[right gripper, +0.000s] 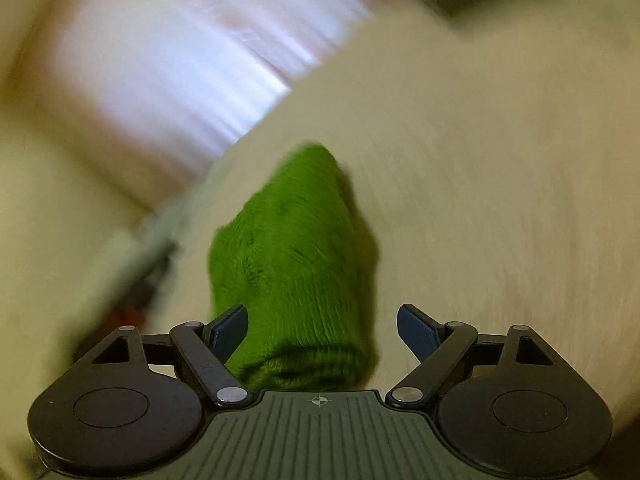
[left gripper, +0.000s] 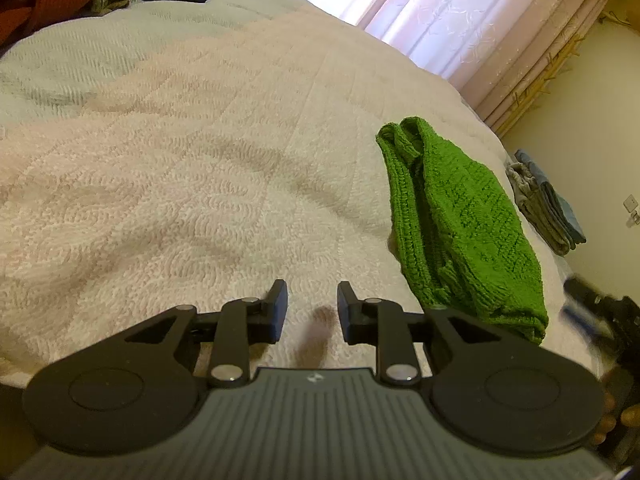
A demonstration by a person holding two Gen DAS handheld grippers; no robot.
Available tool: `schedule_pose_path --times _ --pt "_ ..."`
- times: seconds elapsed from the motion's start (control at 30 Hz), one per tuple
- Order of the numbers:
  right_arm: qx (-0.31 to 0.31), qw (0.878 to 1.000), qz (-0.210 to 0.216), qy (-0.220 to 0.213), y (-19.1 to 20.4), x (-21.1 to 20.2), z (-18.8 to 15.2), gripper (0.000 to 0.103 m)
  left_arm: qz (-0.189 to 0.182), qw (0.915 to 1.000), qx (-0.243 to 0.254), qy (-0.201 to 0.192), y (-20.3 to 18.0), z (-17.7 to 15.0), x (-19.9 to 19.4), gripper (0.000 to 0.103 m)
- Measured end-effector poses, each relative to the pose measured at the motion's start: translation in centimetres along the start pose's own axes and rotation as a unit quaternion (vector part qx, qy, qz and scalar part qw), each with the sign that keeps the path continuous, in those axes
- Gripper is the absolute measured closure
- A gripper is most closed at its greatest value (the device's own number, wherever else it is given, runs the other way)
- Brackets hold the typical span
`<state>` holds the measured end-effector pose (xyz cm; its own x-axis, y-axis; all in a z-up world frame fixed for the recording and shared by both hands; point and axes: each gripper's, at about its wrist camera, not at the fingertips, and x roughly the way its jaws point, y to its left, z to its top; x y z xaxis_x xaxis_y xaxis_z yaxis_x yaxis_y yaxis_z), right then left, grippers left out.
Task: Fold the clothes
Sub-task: 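Grasp the folded vest edge with the right gripper and fold it over again, then lift the green vest with both grippers and fold it over onto itself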
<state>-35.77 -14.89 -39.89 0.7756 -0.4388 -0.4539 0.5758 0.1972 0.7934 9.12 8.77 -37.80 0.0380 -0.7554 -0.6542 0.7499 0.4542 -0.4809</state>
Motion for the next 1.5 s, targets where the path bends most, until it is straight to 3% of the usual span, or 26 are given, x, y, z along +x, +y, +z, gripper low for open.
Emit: schedule_pose_path --times 0.1,0.2,0.23,0.27,0.3,0.43,0.5,0.6,0.73,0.8,0.9,0.93,1.0,1.07,1.1,1.17,1.23,1.33,1.4,1.5 --pt "0.147 0.987 0.049 0.032 -3.1 2.1 -0.1 0.03 0.005 1.0 0.002 -0.002 -0.4 0.0 -0.3 0.082" --pt "0.198 0.977 0.05 0.059 -3.7 5.4 -0.1 0.038 0.009 1.0 0.0 -0.004 -0.7 0.0 -0.8 0.081" --pt "0.203 0.976 0.048 0.061 -3.6 6.3 0.0 0.049 0.01 0.9999 -0.001 -0.004 -0.8 0.0 -0.9 0.081" --pt "0.206 0.975 0.044 0.065 -3.4 6.8 0.2 0.066 0.012 0.9999 -0.003 -0.004 -0.9 0.0 -1.0 0.081" --pt "0.206 0.975 0.041 0.068 -3.2 7.3 0.5 0.071 0.015 0.9999 -0.003 -0.004 -1.0 0.0 -1.1 0.081" --pt "0.071 0.995 0.008 0.067 0.1 6.1 4.0 0.078 0.027 0.9996 0.001 -0.005 -1.7 0.1 -1.6 0.081" --pt "-0.009 0.998 -0.011 0.065 1.5 5.0 7.1 0.079 0.03 0.9995 0.007 -0.006 -2.2 0.3 -1.8 0.081" --pt "-0.1 0.992 -0.034 0.073 1.9 3.4 13.1 0.079 0.031 0.9993 0.017 -0.007 -3.1 0.5 -1.7 0.081" --pt "-0.185 0.974 -0.065 0.112 0.5 3.4 21.8 0.079 0.023 0.9991 0.035 0.0 -4.8 0.5 -1.1 0.081" --pt "-0.213 0.967 -0.076 0.121 0.0 3.4 24.5 0.079 0.018 0.9987 0.046 0.01 -5.8 0.3 -0.3 0.081" --pt "-0.201 0.969 -0.097 0.105 -1.1 4.5 26.3 0.073 0.009 0.9979 0.058 0.025 -7.6 0.3 1.5 0.081" --pt "-0.174 0.975 -0.109 0.09 -2.1 4.7 26.2 0.066 0.004 0.9976 0.062 0.029 -8.3 0.3 2.2 0.081" --pt "-0.119 0.982 -0.131 0.059 -4.2 4.9 26.1 0.064 -0.006 0.9969 0.07 0.036 -9.5 0.5 3.7 0.081" --pt "-0.068 0.989 -0.134 0.004 -6.4 2.6 24.3 0.046 -0.016 0.996 0.076 0.044 -10.6 1.0 5.2 0.081" --pt "-0.04 0.99 -0.131 -0.027 -7.3 0.8 23.1 0.044 -0.02 0.9954 0.082 0.046 -11.1 1.4 6.0 0.08" --pt "0.008 0.991 -0.111 -0.076 -8.6 -2.1 20.9 0.044 -0.029 0.9942 0.093 0.047 -12.0 2.2 7.3 0.076" --pt "0.06 0.991 -0.064 -0.104 -9.1 -5.0 18.2 0.044 -0.043 0.9931 0.098 0.047 -12.8 3.2 8.4 0.074" --pt "0.123 0.987 0.009 -0.103 -9.2 -6.2 15.3 0.045 -0.074 0.992 0.091 0.047 -13.7 5.1 10.3 0.069" --pt "0.139 0.986 0.022 -0.091 -8.8 -5.6 14.4 0.046 -0.096 0.991 0.08 0.048 -14.1 6.3 11.4 0.065" --pt "0.124 0.988 0.009 -0.091 -8.3 -4.0 14.1 0.056 -0.121 0.9893 0.057 0.058 -14.5 7.3 13.3 0.06"
